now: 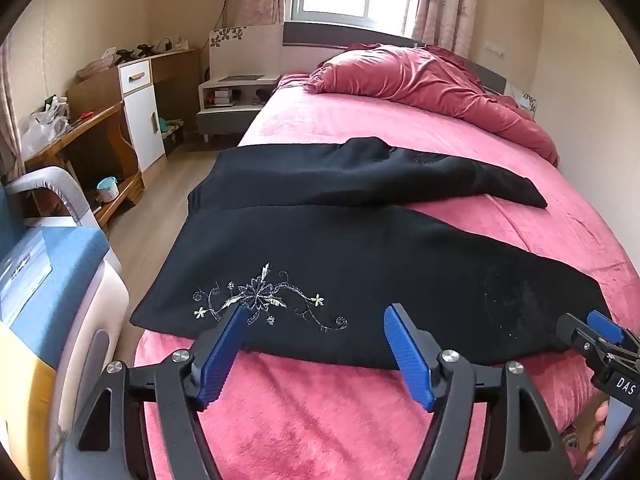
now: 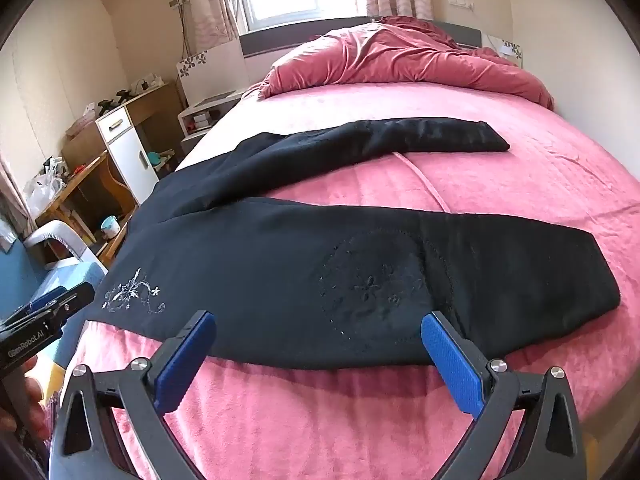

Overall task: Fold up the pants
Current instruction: 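Move both grippers toward the trouser legs' hem ends on the bed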

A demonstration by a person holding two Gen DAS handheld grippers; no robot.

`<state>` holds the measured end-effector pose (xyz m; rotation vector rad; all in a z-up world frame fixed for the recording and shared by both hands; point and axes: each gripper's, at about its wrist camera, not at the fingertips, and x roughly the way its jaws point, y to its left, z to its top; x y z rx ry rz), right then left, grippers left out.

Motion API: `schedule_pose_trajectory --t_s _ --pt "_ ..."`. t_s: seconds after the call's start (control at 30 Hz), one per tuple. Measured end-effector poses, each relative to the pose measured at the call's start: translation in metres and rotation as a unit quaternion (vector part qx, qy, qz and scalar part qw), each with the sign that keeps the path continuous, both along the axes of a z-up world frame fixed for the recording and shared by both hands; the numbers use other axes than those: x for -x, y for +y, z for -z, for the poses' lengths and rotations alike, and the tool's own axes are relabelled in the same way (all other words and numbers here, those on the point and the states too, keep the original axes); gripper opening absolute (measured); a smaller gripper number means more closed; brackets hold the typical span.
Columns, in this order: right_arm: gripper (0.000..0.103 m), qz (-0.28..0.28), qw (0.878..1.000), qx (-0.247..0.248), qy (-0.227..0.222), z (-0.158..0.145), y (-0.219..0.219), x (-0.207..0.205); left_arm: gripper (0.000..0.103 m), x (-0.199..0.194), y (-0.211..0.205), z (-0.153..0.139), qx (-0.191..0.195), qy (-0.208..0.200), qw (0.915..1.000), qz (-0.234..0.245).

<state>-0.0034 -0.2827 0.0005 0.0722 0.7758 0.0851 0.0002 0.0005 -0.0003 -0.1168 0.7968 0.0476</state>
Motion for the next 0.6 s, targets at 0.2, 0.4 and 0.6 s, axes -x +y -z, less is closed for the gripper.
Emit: schedule_pose_trajectory --t_s 0.2,0.4,0.6 --pt "0.103 -0.001 1.000 0.003 0.001 0.0002 0.0001 0.0003 0.073 -0.0001 0.0034 0.0011 0.000 0.001 1.0000 -0.005" --pt "0.103 0.001 1.000 0.001 0.001 0.0005 -0.0009 0.0003 0.074 0.0001 0.0024 0.0011 -0.001 0.000 1.0000 -0.007" --pt "0.103 0.001 1.000 0.001 0.000 0.0003 0.0000 0.0007 0.074 0.0018 0.0031 -0.0008 -0.003 -0.004 1.0000 -0.008"
